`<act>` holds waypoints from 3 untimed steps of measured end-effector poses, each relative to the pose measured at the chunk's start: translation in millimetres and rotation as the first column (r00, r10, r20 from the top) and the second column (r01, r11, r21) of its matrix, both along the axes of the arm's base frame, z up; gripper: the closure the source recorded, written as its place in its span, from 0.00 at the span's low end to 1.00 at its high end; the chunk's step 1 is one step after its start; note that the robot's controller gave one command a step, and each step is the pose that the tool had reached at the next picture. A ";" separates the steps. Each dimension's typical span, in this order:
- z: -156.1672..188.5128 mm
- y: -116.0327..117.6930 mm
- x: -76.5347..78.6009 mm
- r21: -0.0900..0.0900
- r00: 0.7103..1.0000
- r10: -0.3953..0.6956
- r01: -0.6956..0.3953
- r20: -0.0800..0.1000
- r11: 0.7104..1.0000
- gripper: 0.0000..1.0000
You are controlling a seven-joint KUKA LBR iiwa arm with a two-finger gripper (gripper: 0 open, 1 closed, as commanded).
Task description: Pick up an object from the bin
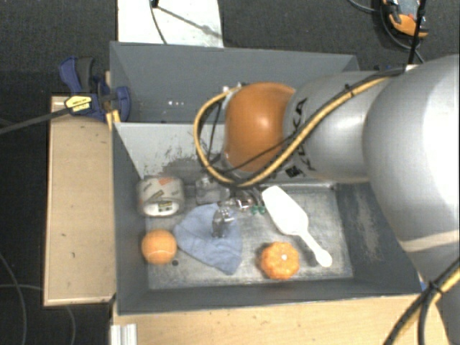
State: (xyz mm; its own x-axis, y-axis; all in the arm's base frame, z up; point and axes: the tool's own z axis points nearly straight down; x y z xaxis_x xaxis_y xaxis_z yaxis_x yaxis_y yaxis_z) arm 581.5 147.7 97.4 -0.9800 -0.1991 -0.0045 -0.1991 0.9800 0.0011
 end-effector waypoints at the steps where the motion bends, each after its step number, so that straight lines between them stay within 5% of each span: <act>1: -13.8 6.1 8.4 0.009 0.995 0.089 -0.090 0.036 0.996 1.00; 3: -13.8 6.1 8.4 0.009 0.995 0.089 -0.089 0.036 0.996 1.00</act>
Offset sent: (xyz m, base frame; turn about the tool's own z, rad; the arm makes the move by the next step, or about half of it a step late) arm 0.0000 0.0000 0.0000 0.0000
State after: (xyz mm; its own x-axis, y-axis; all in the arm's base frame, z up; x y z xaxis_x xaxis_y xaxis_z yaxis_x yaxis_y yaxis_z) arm 589.9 153.8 83.5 -0.9576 -0.2850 -0.0414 -0.2854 0.9584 0.0024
